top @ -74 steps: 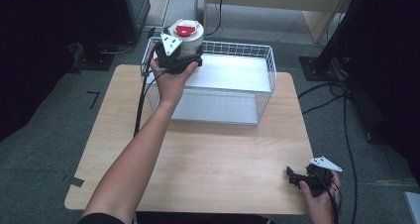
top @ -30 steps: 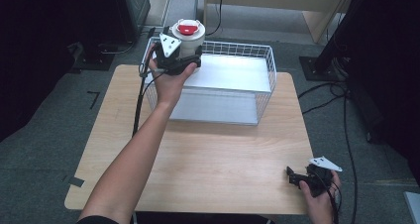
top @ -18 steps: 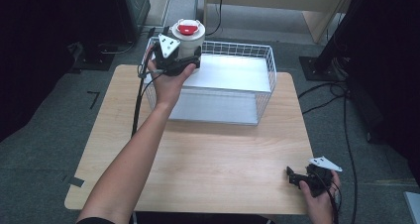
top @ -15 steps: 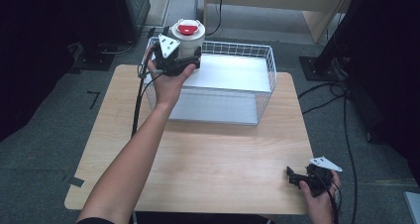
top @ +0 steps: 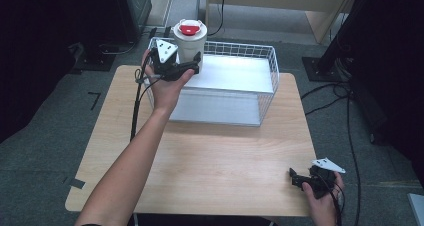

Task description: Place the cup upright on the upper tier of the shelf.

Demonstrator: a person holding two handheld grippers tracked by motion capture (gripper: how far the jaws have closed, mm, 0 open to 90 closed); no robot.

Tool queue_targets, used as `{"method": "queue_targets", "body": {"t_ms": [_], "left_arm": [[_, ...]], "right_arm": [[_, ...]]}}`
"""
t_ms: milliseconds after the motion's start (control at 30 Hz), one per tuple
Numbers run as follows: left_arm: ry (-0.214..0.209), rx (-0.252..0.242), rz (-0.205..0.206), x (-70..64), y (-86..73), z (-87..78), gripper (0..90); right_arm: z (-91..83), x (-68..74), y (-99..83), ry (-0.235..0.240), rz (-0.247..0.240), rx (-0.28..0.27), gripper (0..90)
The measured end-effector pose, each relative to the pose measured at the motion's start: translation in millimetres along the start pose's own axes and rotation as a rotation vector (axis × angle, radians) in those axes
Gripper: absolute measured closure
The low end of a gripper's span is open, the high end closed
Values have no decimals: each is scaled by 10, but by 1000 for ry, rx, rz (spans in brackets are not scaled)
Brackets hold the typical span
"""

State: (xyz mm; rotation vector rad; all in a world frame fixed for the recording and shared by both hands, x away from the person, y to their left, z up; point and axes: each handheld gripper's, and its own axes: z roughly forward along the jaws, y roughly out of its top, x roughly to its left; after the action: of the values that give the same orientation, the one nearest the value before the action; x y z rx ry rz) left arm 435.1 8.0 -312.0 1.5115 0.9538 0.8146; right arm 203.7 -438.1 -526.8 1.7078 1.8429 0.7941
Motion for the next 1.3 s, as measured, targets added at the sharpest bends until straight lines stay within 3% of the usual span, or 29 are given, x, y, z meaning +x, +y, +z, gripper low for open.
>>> {"method": "queue_targets", "body": {"t_ms": [667, 1033, 1300], "left_arm": [[-18, -11, 43, 6, -165, -348, 41], [-57, -35, 47, -61, -345, -638, 41], [-57, -38, 55, -40, -462, -852, 41]], "right_arm": [[-1, 1, 0, 1, 1, 1, 0], [0, 0, 0, 1, 0, 0, 0], [-2, 1, 0, 0, 1, 1, 0]]}}
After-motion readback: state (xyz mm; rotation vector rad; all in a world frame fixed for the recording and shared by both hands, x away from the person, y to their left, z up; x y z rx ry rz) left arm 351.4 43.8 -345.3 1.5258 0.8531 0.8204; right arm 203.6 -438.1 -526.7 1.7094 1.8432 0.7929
